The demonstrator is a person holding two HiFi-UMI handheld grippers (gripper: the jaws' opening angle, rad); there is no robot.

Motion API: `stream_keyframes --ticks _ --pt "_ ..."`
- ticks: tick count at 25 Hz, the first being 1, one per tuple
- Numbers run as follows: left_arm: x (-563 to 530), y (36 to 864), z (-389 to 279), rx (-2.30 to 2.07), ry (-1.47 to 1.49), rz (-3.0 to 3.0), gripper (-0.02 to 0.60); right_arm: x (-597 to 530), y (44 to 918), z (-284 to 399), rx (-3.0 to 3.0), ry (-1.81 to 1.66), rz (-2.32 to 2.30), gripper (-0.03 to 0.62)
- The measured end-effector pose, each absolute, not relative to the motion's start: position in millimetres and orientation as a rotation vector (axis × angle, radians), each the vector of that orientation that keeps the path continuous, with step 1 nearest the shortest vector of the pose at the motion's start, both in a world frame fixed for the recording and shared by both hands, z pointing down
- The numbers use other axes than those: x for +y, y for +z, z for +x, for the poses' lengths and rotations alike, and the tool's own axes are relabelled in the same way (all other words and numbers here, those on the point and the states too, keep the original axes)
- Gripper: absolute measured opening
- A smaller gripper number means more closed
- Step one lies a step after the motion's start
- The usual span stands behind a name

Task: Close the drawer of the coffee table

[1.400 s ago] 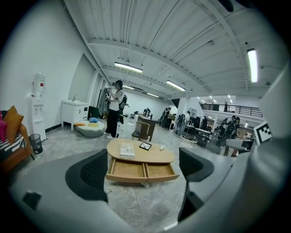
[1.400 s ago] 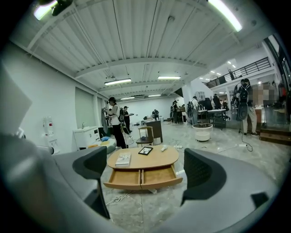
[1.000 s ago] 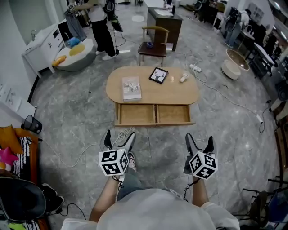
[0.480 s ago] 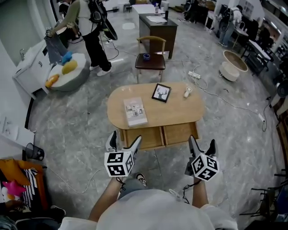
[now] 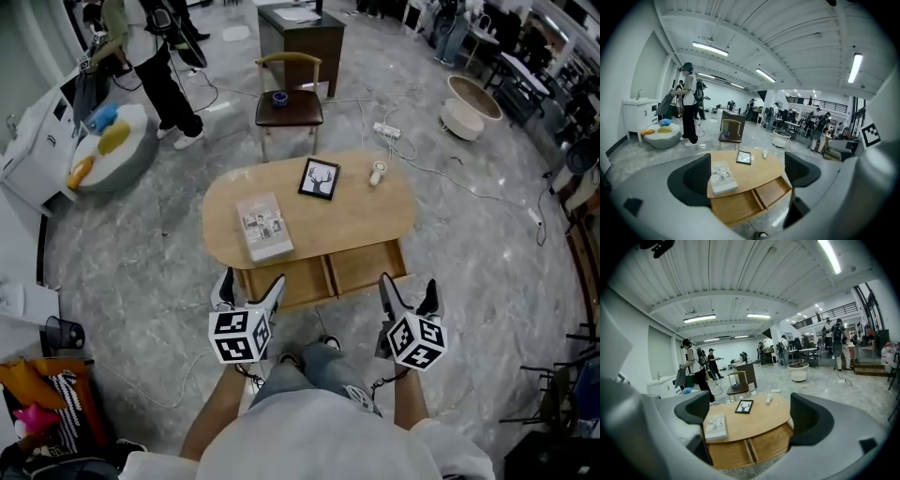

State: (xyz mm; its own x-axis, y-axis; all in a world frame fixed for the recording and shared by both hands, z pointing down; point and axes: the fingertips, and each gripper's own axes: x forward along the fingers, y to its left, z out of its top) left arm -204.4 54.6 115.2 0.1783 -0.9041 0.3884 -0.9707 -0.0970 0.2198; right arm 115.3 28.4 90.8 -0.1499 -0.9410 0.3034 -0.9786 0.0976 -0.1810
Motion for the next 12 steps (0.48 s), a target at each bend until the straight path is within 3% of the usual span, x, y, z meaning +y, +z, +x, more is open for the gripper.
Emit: stream_keyframes --ticks 12 --pt "12.8 124.5 -151.3 -1.681 0.264 2.079 0.479 3.2 92.7 176.0 -2.163 0.532 2.05 0.534"
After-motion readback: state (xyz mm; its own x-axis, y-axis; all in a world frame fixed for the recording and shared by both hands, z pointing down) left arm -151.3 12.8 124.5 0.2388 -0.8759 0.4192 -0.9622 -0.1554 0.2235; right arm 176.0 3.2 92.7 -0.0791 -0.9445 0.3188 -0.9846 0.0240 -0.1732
